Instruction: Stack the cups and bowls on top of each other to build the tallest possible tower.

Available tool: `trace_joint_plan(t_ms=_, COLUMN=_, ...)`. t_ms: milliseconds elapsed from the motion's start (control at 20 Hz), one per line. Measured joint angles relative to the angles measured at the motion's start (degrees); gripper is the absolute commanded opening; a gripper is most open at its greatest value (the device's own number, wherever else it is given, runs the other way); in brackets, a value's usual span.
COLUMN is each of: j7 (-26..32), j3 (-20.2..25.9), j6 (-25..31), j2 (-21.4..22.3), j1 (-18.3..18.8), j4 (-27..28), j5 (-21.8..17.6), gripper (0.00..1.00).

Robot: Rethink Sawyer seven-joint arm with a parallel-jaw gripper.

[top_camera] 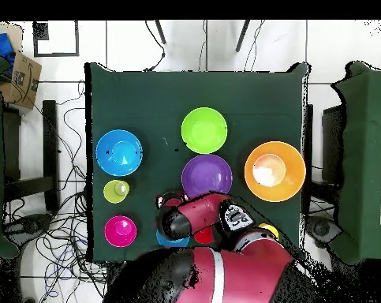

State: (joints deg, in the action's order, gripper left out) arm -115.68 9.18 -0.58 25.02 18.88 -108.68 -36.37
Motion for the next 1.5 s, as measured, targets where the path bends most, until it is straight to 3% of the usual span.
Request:
trace_joint_plan(t_ms=500, j7=0.0, j3=0.2, j6=1.4, j2=3.3, j1=1.5, j4=-0.1, j5=0.0, gripper=1.00)
trace_joint_plan(t_ms=1100, j7=0.0, j3=0.2, j6=3.8, j2=10.9, j1=1.0, j4=-2.0, j5=0.2, gripper=1.00)
trace_joint_plan(t_ms=1500, j7=0.0, j3=1.3, j6=7.9, j2=18.1, j1=3.1, j4=-6.2, j5=2.0, gripper=1.00)
